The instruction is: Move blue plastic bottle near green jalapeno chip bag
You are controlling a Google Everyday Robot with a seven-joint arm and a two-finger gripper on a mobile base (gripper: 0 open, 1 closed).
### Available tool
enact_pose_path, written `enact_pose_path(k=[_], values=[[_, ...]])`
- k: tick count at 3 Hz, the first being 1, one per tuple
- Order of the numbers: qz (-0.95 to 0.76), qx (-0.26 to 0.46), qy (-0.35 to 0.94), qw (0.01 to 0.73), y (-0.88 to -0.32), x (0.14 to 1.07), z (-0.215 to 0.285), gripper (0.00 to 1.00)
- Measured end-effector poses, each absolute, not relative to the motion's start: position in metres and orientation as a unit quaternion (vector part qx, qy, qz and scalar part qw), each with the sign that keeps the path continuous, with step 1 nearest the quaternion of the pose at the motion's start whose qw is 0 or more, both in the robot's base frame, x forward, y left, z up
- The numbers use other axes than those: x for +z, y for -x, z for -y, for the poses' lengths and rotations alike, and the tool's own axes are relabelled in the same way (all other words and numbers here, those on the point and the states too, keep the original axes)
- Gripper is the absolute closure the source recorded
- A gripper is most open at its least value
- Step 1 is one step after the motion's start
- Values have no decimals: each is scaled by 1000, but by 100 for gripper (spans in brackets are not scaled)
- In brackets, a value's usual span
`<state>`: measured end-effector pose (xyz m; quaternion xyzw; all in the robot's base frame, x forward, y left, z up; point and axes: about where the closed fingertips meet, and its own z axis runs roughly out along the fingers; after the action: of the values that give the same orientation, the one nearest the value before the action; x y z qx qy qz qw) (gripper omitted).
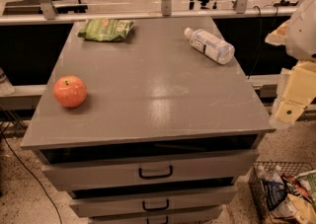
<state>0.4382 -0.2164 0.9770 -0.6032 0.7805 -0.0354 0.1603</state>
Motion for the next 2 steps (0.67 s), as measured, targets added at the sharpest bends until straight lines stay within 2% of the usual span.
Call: enact_pose_path(k=[1,2], values=[[-781,-36,603,160,-438,977,216,0],[-777,-36,598,193,-465,976,225,0]])
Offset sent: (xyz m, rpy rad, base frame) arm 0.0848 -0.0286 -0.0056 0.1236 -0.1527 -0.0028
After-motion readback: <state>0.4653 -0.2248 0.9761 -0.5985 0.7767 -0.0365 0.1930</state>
